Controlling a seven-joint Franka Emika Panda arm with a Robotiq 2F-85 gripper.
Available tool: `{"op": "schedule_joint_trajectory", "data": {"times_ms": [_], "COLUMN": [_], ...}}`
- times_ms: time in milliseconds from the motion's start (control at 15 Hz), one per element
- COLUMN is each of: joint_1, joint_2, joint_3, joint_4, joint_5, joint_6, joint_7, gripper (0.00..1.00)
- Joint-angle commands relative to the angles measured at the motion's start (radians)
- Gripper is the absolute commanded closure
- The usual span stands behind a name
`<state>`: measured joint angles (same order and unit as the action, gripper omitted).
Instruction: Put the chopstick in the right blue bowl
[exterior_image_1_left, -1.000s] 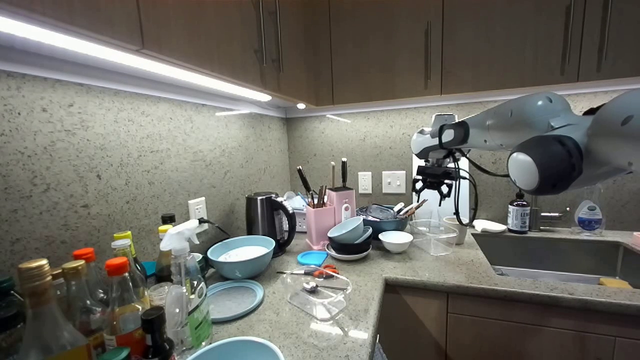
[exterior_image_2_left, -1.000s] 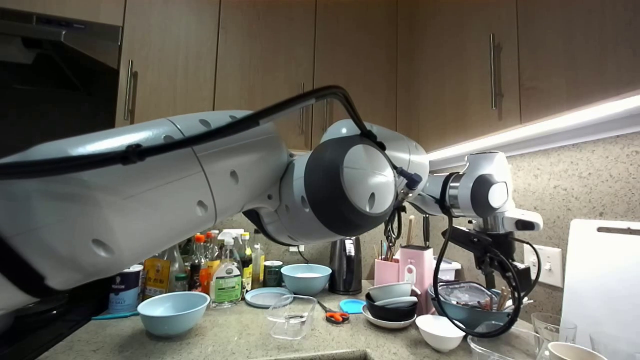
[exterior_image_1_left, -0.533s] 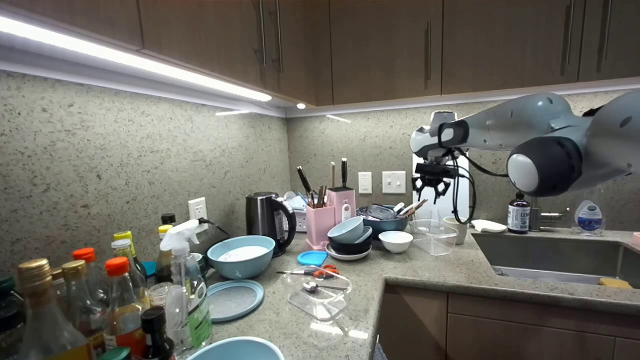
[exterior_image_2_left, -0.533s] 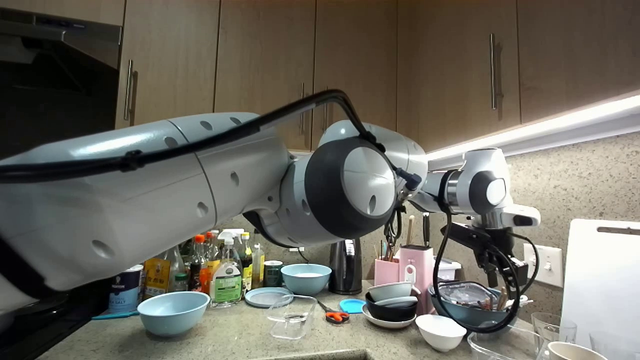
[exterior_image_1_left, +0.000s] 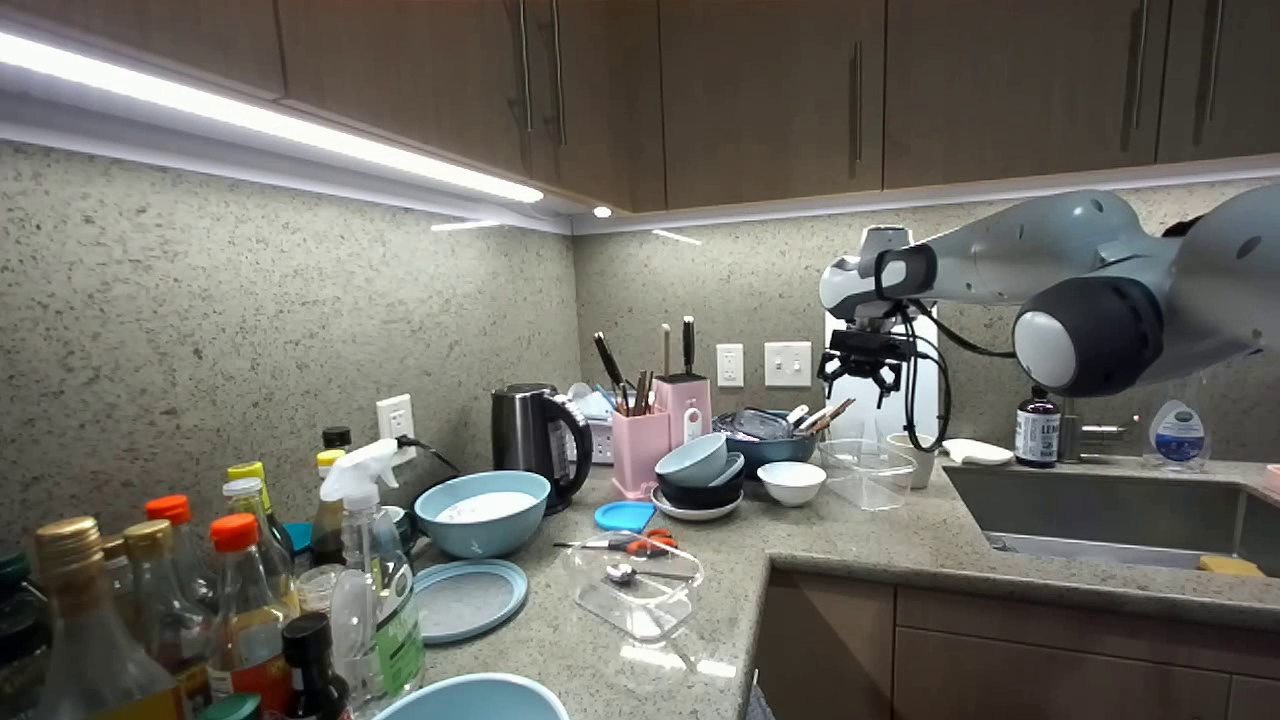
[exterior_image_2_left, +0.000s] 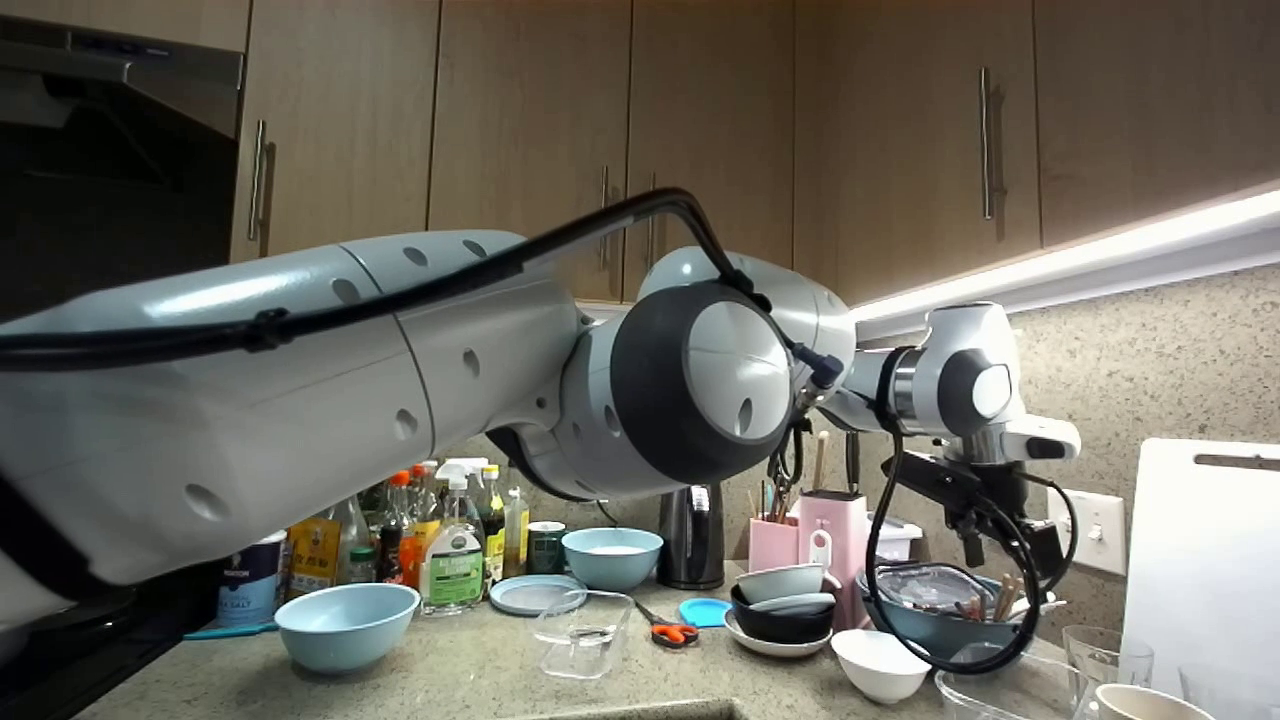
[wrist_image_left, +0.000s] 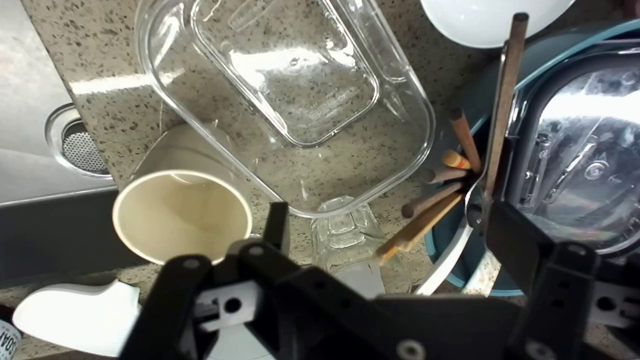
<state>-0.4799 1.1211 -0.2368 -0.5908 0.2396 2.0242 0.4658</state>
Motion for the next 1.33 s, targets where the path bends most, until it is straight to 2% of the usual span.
{"op": "schedule_joint_trajectory", "data": {"times_ms": [0, 533, 600, 733, 1267], "joint_1": [-0.005, 0.001, 0.002, 0.002, -0.003], "joint_2": [0.02, 0.028, 0.027, 0.028, 0.026], "joint_3": [0.001, -0.008, -0.008, -0.007, 0.009], "joint_4": [0.021, 0.023, 0.022, 0.021, 0.022], "joint_5": [0.0, -0.011, -0.011, -0.011, -0.002], "joint_6": [0.035, 0.107, 0.101, 0.095, 0.096], "joint_7": [-0.012, 0.005, 0.008, 0.007, -0.031], "gripper": [0.0, 0.01, 0.25, 0.28, 0.8]}}
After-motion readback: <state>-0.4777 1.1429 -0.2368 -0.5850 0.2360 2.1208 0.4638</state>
